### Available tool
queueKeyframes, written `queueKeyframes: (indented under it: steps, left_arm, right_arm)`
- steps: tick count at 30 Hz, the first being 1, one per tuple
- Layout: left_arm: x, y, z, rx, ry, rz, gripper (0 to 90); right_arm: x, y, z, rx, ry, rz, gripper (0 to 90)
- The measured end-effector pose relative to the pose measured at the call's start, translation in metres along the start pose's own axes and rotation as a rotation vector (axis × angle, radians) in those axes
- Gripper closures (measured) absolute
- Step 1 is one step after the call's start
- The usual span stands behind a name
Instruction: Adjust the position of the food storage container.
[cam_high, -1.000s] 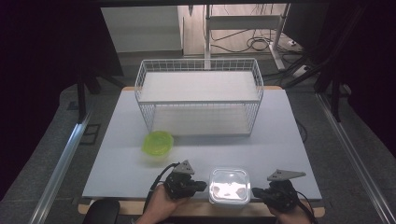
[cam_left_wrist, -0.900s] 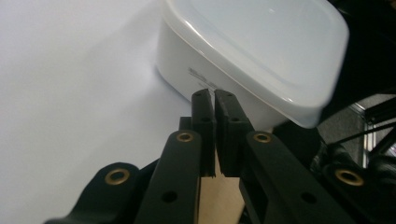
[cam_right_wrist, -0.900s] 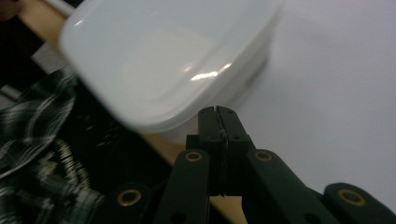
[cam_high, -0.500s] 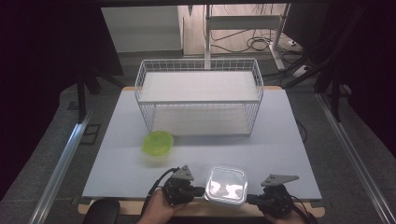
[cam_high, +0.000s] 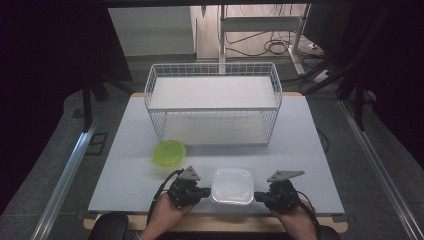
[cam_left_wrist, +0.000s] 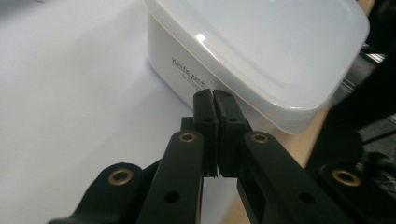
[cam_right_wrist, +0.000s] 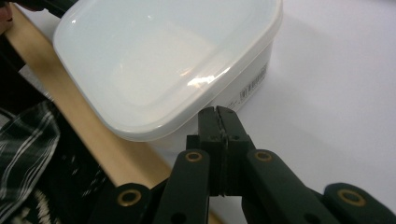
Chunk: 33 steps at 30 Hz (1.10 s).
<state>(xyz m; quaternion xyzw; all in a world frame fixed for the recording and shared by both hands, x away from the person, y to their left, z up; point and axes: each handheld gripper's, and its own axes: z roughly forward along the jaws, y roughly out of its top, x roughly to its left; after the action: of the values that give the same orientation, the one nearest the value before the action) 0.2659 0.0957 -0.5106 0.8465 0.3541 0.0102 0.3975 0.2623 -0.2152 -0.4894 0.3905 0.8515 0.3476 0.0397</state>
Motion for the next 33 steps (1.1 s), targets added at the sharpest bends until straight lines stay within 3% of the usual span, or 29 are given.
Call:
queueKeyframes:
  steps: [3, 8, 12, 14, 19, 23, 24, 25, 27, 28, 33]
  left_arm:
    - [0.009, 0.002, -0.003, 0.000, 0.030, -0.009, 89.7]
    - [0.019, 0.003, -0.006, -0.002, 0.044, -0.014, 89.7]
    - [0.022, 0.002, -0.009, -0.008, 0.048, -0.015, 87.8]
    - [0.024, 0.001, -0.014, -0.011, 0.069, -0.001, 85.2]
    - [0.028, -0.003, -0.026, -0.047, 0.096, 0.024, 67.4]
    - [0.031, -0.008, -0.037, -0.093, 0.103, 0.052, 46.2]
    - [0.031, -0.008, -0.037, -0.093, 0.103, 0.052, 41.9]
    - [0.032, -0.010, -0.039, -0.103, 0.100, 0.062, 41.9]
    - [0.030, -0.013, -0.041, -0.119, 0.104, 0.088, 28.0]
    - [0.028, -0.016, -0.043, -0.125, 0.106, 0.105, 25.7]
    - [0.026, -0.016, -0.039, -0.107, 0.107, 0.120, 12.3]
  right_arm:
    - [-0.003, 0.011, 0.009, -0.003, -0.002, -0.013, 89.5]
    - [-0.007, 0.029, 0.023, -0.009, -0.023, -0.035, 89.5]
    - [-0.010, 0.031, 0.026, -0.020, -0.003, -0.041, 89.1]
    - [-0.009, 0.029, 0.025, -0.030, -0.018, -0.057, 85.0]
    - [-0.011, 0.026, 0.018, -0.071, -0.045, -0.084, 71.7]
    - [-0.016, 0.021, 0.014, -0.106, -0.057, -0.099, 53.7]
    - [-0.016, 0.021, 0.014, -0.106, -0.057, -0.099, 53.7]
    - [-0.017, 0.020, 0.012, -0.111, -0.049, -0.097, 49.6]
    - [-0.019, 0.018, 0.010, -0.134, -0.046, -0.104, 36.7]
    - [-0.020, 0.017, 0.009, -0.138, -0.041, -0.108, 33.5]
    - [-0.026, 0.014, 0.008, -0.154, -0.014, -0.077, 22.9]
